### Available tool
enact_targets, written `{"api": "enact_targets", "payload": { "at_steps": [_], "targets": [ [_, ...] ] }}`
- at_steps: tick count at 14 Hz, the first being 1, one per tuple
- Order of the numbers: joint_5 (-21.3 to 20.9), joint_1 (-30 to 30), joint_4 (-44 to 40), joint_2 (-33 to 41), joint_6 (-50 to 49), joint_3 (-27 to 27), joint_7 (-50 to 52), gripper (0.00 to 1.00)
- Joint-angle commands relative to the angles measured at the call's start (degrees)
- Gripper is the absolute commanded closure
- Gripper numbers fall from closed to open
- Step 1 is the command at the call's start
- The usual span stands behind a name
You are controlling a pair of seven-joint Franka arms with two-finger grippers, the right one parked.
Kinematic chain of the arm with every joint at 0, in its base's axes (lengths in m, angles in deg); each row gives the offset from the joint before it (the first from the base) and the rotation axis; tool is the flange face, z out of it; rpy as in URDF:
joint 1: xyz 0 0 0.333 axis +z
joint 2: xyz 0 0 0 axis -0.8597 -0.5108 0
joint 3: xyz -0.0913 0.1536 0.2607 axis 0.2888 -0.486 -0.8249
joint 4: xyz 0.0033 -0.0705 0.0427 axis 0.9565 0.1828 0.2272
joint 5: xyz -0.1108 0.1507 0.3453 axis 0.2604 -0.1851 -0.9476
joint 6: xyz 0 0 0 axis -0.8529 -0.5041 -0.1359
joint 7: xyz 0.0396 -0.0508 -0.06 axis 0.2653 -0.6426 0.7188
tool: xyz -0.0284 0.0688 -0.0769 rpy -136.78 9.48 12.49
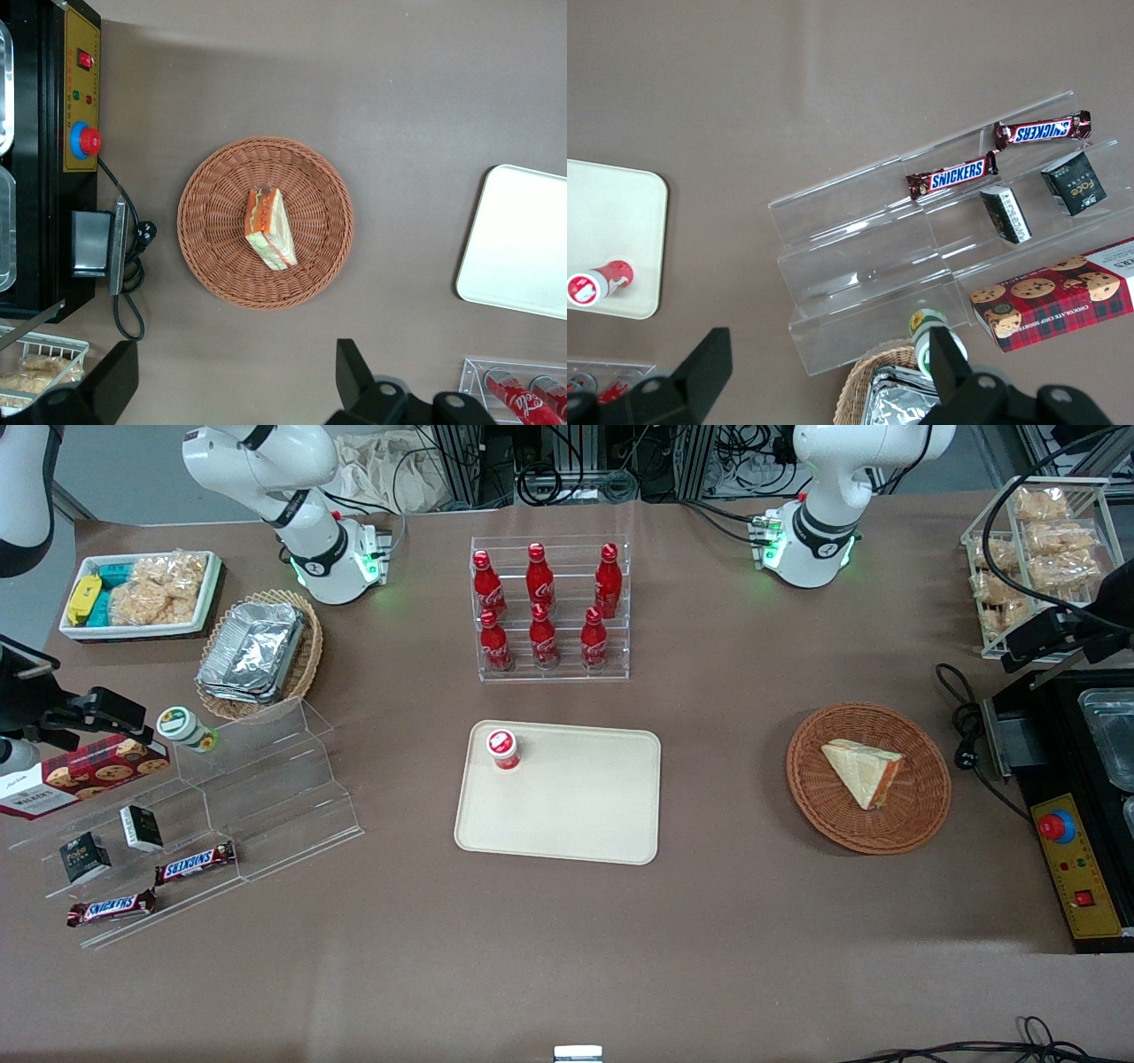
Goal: Place sandwich from basket to tray
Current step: 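Move the left gripper down toward the sandwich in the wicker basket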
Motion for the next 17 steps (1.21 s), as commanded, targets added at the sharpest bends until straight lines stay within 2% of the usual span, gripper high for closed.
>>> {"api": "enact_targets", "payload": {
  "at_steps": [1,5,11,17],
  "targets": [
    [0.54,0.62,-1.01,0.09,-2.7,0.31,1.17,0.0],
    [-0.43,0.62,0.21,-1.31,-2.8,0.67,1.19,0.0],
    [2.91,1.06,3.73,-7.19,0.0,0.14,1.63,0.0],
    [4.06,1.41,17.69,-9.39,18.52,0.14,4.88,0.0]
  ]
}}
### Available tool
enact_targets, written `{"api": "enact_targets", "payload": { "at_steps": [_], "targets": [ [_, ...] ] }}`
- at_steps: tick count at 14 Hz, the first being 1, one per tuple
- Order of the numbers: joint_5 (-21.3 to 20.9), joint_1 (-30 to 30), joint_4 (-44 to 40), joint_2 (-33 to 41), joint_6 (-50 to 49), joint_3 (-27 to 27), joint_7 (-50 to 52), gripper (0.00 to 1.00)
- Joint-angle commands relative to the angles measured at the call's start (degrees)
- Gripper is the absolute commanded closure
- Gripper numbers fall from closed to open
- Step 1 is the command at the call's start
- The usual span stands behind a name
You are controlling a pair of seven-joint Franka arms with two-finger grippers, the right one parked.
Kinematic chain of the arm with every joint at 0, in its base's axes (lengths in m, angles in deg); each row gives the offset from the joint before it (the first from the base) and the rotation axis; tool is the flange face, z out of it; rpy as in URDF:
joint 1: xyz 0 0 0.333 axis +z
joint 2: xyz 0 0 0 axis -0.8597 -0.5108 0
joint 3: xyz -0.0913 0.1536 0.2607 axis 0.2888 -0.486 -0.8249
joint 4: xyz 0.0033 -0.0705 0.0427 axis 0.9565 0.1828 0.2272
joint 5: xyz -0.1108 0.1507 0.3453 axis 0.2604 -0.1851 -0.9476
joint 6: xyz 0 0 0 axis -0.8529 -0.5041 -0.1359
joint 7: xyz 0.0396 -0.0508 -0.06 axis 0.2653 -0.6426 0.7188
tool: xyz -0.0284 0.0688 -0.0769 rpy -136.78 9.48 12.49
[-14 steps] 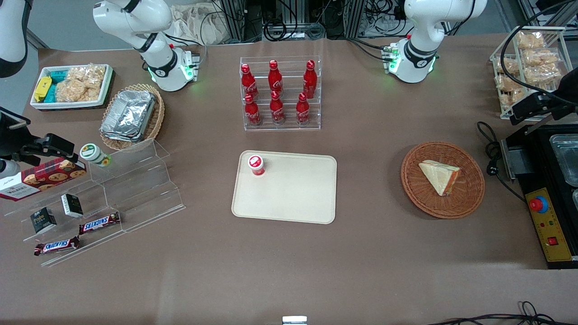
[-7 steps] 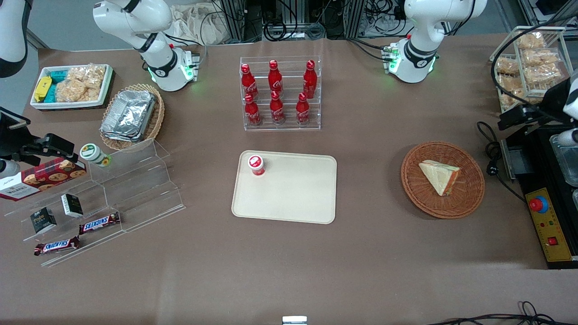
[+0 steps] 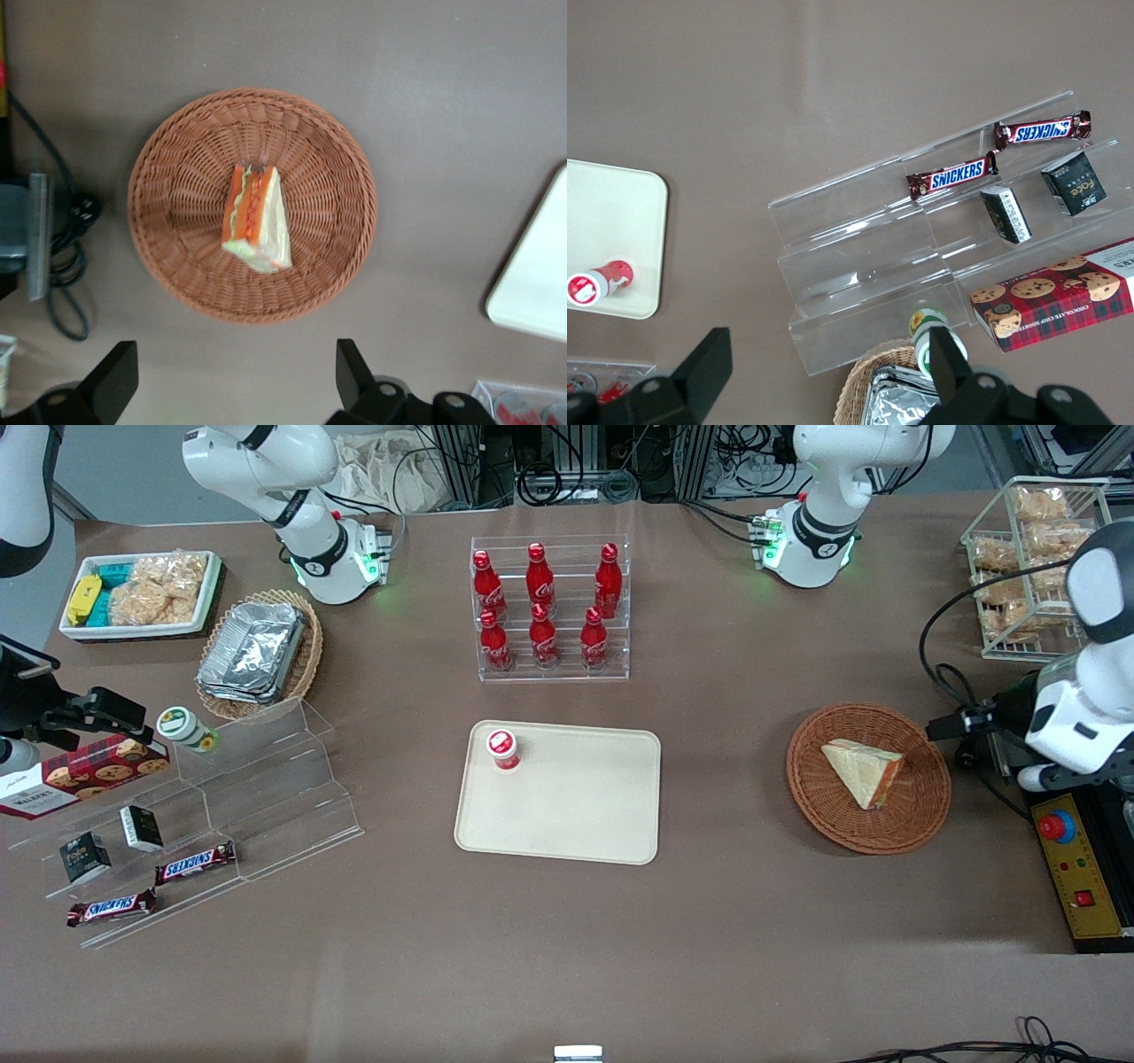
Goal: Place sandwich from basket to tray
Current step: 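Move the left gripper down toward the sandwich in the wicker basket, then lower the open left gripper around the sandwich and close it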
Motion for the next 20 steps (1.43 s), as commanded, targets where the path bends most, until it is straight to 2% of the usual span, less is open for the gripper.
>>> {"api": "enact_targets", "payload": {
  "at_steps": [1,8,16,17,20],
  "targets": [
    [0.8,0.66,6.38,-0.06,6.99,0.31,1.4,0.0],
    [0.63,0.57,10.0,-7.88,14.83,0.31,1.14,0.0],
    [1.15,0.66,15.27,-12.37,24.59,0.4,1.4,0.0],
    [1.16,0.66,15.27,-12.8,24.76,0.4,1.48,0.04],
    [5.01,0.66,14.66,-12.98,24.24,0.4,1.49,0.62]
  ]
}}
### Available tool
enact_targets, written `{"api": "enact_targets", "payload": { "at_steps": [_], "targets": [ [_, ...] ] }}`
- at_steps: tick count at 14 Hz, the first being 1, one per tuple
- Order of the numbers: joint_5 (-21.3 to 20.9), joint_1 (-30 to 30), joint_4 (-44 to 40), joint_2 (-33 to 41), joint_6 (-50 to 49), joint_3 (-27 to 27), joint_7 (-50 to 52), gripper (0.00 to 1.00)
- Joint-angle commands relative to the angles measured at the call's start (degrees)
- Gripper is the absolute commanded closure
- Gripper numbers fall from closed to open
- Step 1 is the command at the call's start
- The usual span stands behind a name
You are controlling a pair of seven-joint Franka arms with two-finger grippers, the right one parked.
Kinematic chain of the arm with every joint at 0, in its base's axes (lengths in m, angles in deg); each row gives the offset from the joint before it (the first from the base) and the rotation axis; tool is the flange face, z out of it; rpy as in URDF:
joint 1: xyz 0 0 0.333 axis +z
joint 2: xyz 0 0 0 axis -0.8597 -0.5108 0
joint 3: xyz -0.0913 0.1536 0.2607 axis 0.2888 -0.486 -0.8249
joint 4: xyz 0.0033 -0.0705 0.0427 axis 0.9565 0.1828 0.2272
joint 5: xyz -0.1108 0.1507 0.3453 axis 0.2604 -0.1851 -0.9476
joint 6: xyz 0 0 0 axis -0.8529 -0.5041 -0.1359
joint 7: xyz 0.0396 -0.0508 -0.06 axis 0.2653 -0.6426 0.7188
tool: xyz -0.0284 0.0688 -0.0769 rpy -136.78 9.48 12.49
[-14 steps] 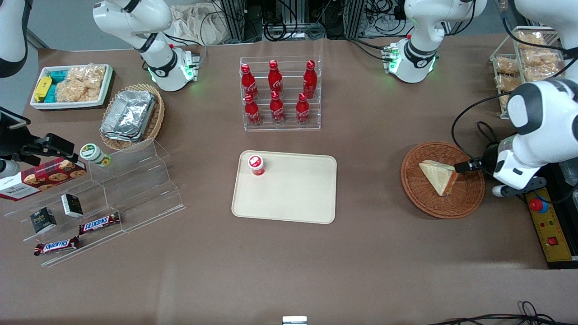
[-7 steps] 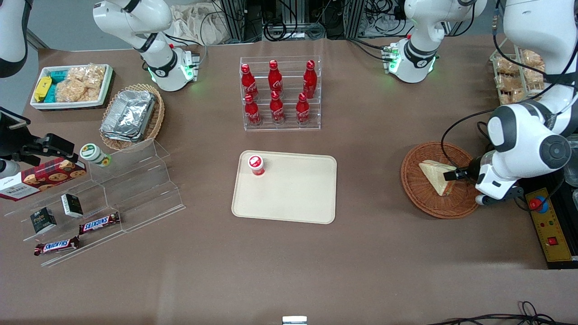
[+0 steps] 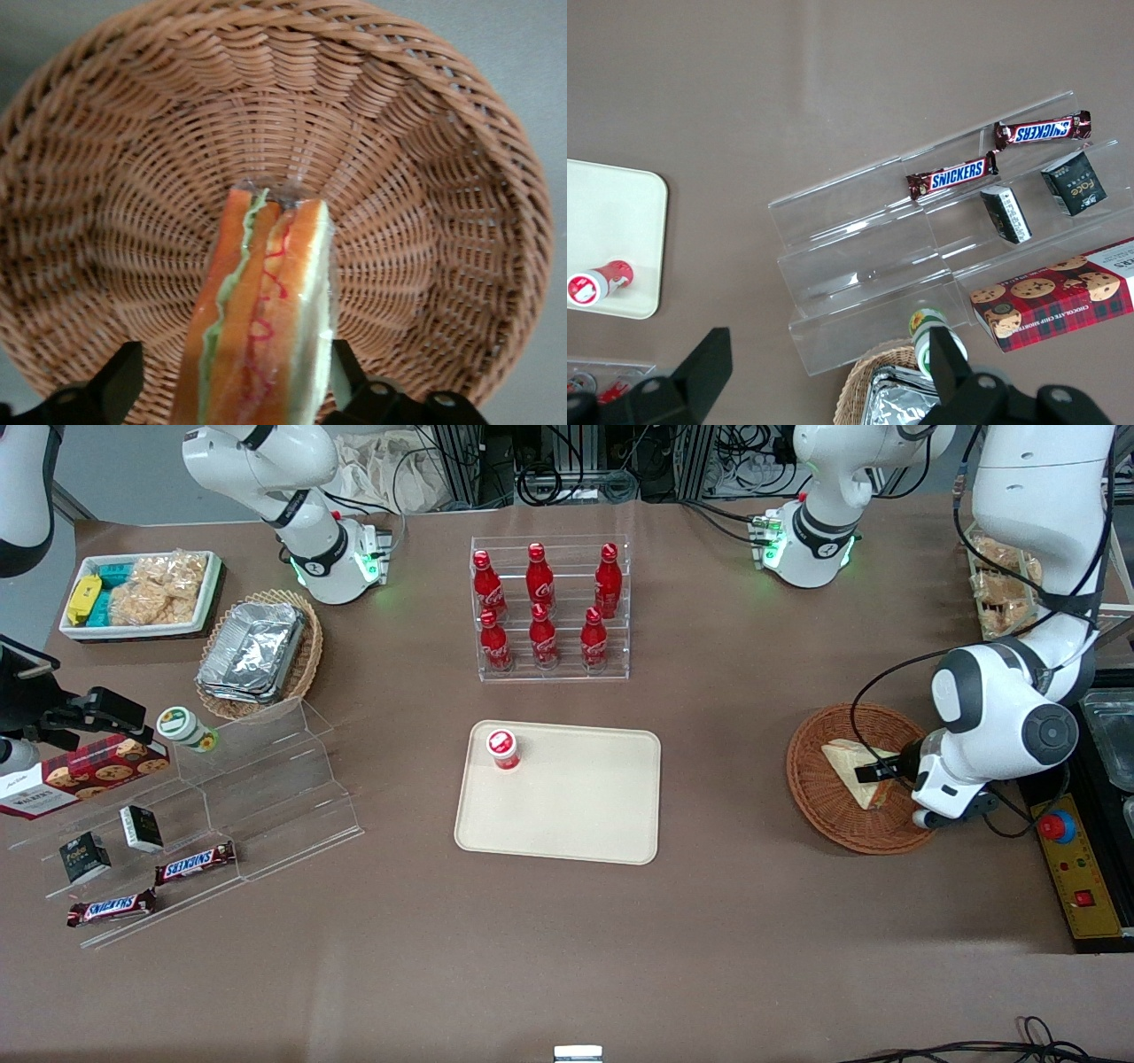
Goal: Place sandwich from basket to tray
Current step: 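Lower the open left gripper around the sandwich and close it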
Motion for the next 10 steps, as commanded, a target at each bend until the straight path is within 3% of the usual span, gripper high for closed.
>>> {"api": "enact_targets", "payload": {
  "at_steps": [1,2,4,10],
  "targets": [
    [2.1,0.43,-0.16,0.54,0.32,0.38,0.95,0.73],
    [2.19,0.43,-0.51,0.8,0.32,0.38,2.26,0.81],
    [2.28,0.43,-2.26,2.03,-0.11,0.38,4.2,0.86],
    [1.49,0.34,-11.05,10.45,-12.84,0.46,5.17,0.88]
  ]
}}
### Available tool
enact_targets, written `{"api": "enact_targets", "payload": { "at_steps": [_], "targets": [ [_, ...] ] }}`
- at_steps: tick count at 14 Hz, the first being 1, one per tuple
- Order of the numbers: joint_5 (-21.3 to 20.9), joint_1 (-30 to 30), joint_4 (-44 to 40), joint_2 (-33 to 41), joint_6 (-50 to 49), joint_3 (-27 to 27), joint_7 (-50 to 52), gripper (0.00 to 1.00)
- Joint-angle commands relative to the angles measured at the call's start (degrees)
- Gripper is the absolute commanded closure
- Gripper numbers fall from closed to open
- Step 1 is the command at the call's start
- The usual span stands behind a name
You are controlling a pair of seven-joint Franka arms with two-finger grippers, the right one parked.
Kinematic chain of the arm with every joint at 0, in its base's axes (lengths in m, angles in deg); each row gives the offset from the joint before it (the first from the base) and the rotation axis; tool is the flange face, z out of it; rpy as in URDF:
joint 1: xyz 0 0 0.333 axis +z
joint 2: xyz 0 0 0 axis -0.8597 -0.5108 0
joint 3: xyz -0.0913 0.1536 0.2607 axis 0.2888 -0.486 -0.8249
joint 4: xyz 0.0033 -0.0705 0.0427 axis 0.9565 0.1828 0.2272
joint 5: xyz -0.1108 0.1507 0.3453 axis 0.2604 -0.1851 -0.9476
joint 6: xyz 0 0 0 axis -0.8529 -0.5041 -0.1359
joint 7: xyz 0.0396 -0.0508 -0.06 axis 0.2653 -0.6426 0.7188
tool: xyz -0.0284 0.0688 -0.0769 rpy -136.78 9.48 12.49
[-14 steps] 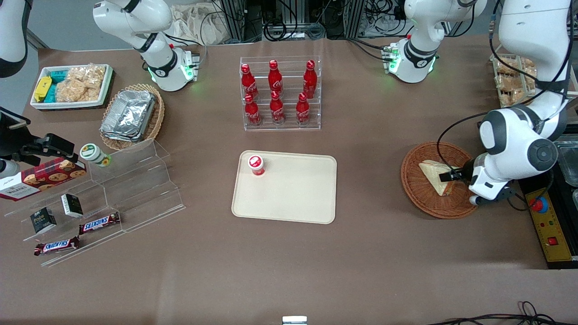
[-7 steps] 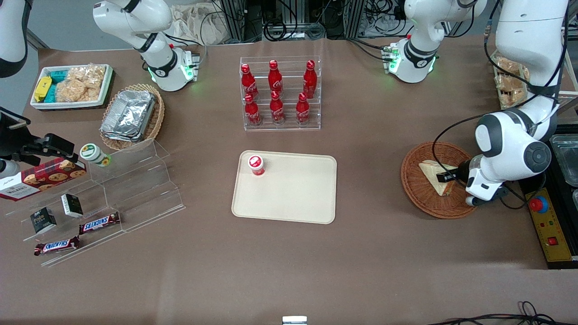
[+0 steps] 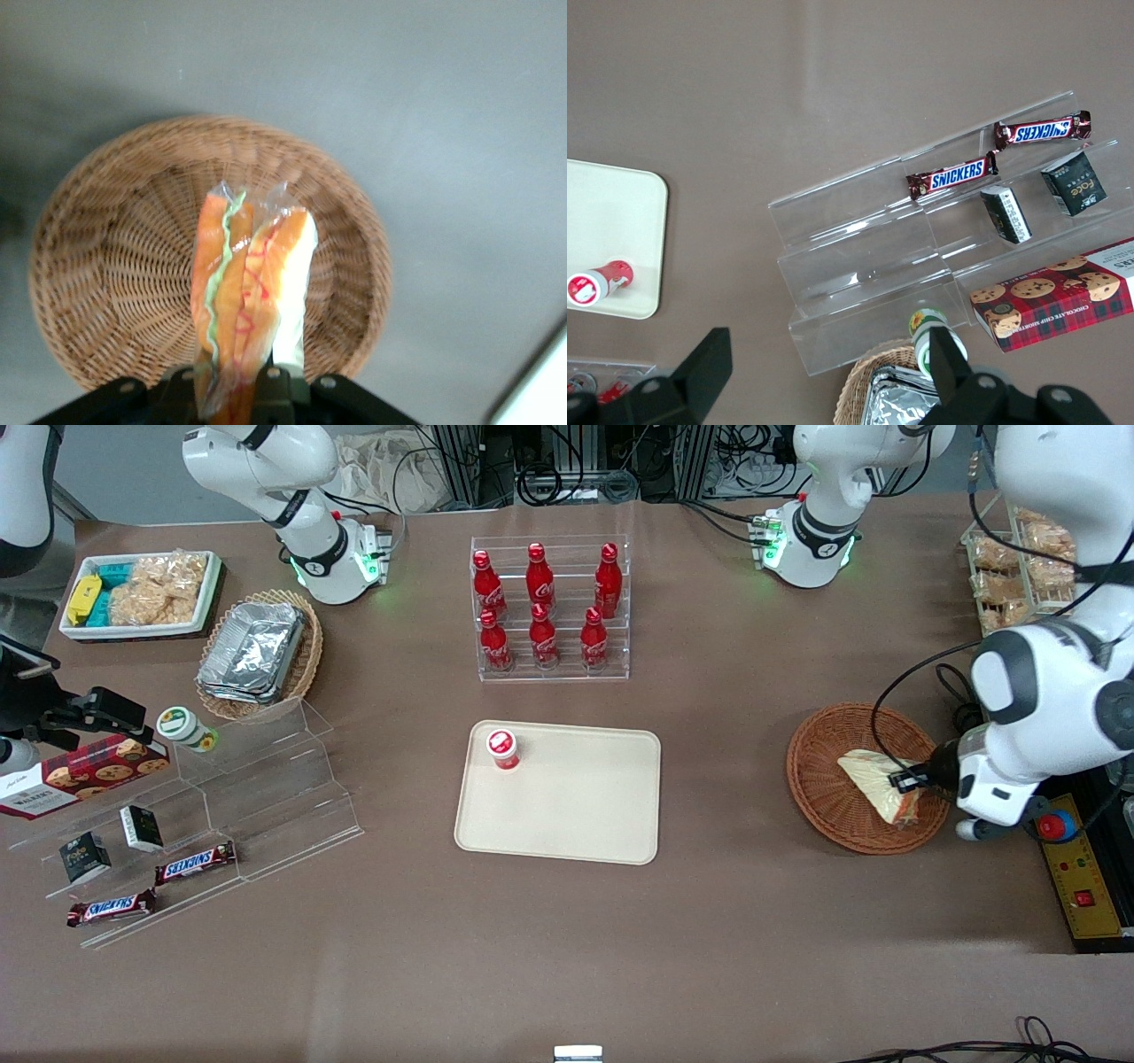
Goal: Place sandwich from basket to tray
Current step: 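Lift the sandwich up out of the basket with the left gripper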
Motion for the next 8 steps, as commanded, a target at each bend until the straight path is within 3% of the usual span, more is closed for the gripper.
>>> {"api": "enact_targets", "payload": {
  "at_steps": [1,6,8],
  "targets": [
    [-0.49,0.34,-2.47,6.21,-6.58,0.35,1.1,0.88],
    [-1.54,-0.53,-10.89,14.92,-23.18,1.31,4.33,0.88],
    [-4.09,-1.59,-17.39,15.02,-31.44,6.12,9.08,0.87]
  ]
}}
